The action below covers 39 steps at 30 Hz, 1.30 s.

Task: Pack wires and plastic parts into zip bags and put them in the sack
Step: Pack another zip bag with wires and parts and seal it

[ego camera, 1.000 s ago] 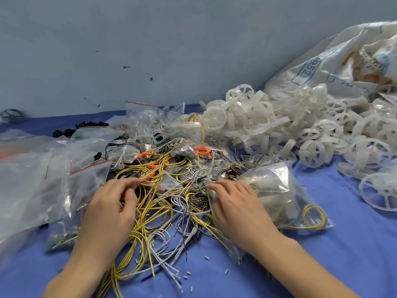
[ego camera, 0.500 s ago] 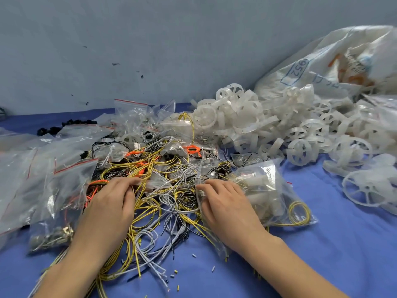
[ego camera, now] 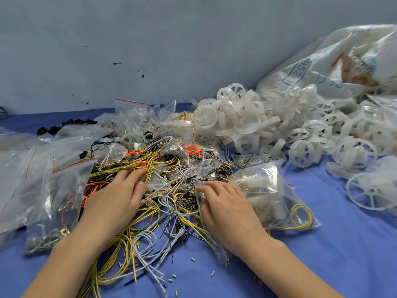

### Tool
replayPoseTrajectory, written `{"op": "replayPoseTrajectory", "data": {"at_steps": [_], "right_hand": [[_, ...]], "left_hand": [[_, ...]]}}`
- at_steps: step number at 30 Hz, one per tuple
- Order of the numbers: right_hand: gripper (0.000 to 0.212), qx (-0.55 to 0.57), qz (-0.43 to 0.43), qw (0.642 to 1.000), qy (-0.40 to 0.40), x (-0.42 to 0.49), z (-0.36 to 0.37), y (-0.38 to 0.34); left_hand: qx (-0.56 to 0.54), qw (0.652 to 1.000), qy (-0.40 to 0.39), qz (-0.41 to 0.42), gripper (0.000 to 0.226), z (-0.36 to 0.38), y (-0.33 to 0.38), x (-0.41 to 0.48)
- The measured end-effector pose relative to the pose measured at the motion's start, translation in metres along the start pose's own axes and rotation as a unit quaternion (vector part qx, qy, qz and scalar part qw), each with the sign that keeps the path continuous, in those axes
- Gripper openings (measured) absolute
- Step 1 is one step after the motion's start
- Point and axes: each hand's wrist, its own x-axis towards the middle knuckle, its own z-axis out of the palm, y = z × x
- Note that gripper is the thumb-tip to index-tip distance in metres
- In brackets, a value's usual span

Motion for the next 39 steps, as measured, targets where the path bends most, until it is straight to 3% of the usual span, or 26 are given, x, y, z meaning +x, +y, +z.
{"op": "replayPoseTrajectory", "data": {"at_steps": [23, 30, 36, 39], "right_hand": [[0.041, 0.021, 0.002, 1.000, -0.020, -0.001, -0.004, -0.002], [0.029, 0.035, 0.006, 0.998, 0.058, -0.004, -0.015, -0.024], [0.036, -0.014, 0.033, 0.999, 0.017, -0.006, -0.018, -0.046], [0.051, -0.019, 0.041, 0.999, -0.004, -0.007, -0.018, -0.043]], "left_hand": [[-0.001, 0.999, 0.034, 0.025, 0.033, 0.000, -0.005, -0.006], [-0.014, 0.998, 0.048, 0.030, 0.028, 0.001, -0.005, -0.008], [-0.018, 0.998, 0.051, 0.034, 0.029, 0.002, -0.005, -0.010], [-0.026, 0.998, 0.048, 0.041, 0.031, 0.002, -0.004, -0.012]]}}
